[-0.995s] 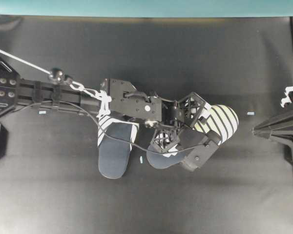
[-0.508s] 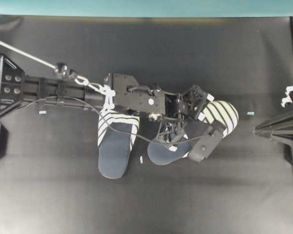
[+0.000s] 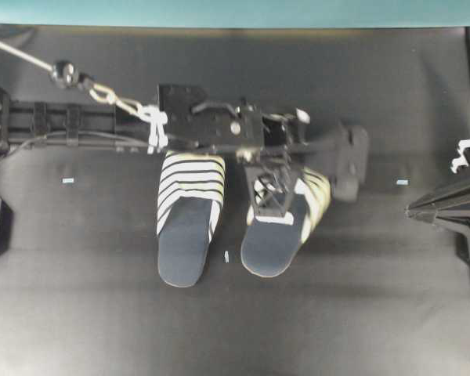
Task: Arrange the slippers with the left arm.
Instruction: 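Slide the right slipper leftward beside the left slipper with the left gripper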
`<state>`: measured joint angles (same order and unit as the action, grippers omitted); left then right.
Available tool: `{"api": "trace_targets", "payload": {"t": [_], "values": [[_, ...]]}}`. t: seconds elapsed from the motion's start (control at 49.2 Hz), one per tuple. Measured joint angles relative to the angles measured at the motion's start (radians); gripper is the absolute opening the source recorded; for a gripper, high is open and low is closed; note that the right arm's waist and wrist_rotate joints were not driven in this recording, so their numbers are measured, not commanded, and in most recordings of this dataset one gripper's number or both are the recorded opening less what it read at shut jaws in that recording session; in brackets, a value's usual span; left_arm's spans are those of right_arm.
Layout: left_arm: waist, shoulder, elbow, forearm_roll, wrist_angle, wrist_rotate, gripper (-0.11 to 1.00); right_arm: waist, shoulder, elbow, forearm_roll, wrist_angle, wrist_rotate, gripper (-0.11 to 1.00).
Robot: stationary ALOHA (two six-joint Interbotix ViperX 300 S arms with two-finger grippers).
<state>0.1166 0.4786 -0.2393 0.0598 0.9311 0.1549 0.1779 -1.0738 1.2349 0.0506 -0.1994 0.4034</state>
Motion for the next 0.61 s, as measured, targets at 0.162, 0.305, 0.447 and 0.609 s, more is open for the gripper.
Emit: {"api": "trace_targets", "payload": {"t": [0.162, 0.305, 0.447, 0.609], "values": [[0.035, -0.012, 0.025, 0.002, 0.048, -0.091, 0.01, 0.000, 0.000, 0.002, 0.002, 0.000, 0.000, 0.00], [0.049, -0.018, 0.052, 0.002, 0.051, -0.117, 0.01, 0.000, -0.002, 0.002, 0.002, -0.002, 0.002, 0.00], [0.040, -0.026, 0.104, 0.002, 0.051, -0.132, 0.01, 0.000, -0.008, 0.003, 0.002, 0.000, 0.000, 0.00], [0.037, -0.029, 0.175, 0.002, 0.048, -0.170, 0.01, 0.000, -0.014, 0.003, 0.002, 0.000, 0.000, 0.00]]}}
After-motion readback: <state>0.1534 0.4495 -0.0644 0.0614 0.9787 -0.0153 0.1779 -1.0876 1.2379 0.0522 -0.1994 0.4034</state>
